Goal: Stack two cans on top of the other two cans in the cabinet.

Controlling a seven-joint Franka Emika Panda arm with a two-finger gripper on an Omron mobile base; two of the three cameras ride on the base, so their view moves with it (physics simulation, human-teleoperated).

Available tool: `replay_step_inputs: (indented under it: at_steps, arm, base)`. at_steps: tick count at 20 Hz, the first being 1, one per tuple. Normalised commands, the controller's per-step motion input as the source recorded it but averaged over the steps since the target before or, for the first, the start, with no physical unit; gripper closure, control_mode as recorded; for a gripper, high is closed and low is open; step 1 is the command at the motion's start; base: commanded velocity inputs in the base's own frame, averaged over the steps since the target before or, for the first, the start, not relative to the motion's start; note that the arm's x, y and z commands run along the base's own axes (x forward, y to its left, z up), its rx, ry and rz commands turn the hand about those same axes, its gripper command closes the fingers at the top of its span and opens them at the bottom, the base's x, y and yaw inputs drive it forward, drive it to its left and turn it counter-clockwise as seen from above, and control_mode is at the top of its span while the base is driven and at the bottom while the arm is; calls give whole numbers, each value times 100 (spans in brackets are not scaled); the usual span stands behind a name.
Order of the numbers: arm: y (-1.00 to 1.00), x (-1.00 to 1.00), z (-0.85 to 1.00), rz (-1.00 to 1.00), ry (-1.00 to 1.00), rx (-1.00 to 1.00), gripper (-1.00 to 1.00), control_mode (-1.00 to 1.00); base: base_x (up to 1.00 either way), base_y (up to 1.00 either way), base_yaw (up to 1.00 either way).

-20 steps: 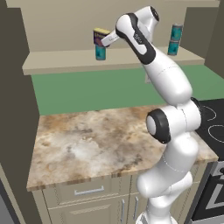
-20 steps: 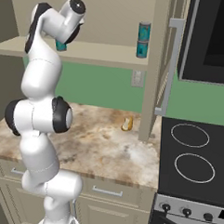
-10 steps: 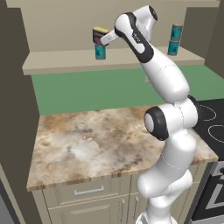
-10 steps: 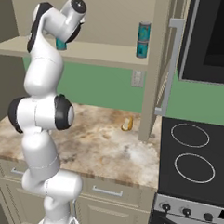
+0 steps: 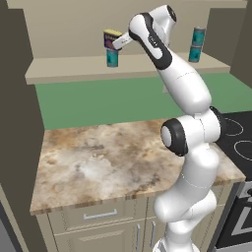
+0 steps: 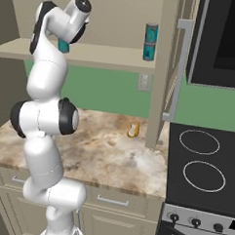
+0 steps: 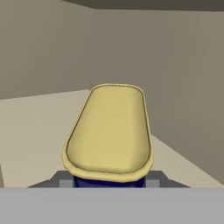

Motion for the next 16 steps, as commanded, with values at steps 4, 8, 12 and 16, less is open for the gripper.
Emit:
replay_step_inputs:
  at_steps: [4, 8, 12, 16]
  arm:
    - [0, 0, 0, 0, 0, 0, 100, -100]
    - [0, 0, 0, 0, 0, 0, 100, -100]
    - [0, 0, -2, 0, 0, 0, 100, -100]
    - [0, 0, -10, 0, 3, 0, 100, -100]
  base:
    - [0, 0, 0]
    - [0, 0, 0]
    - [0, 0, 0]
    - [0, 0, 0]
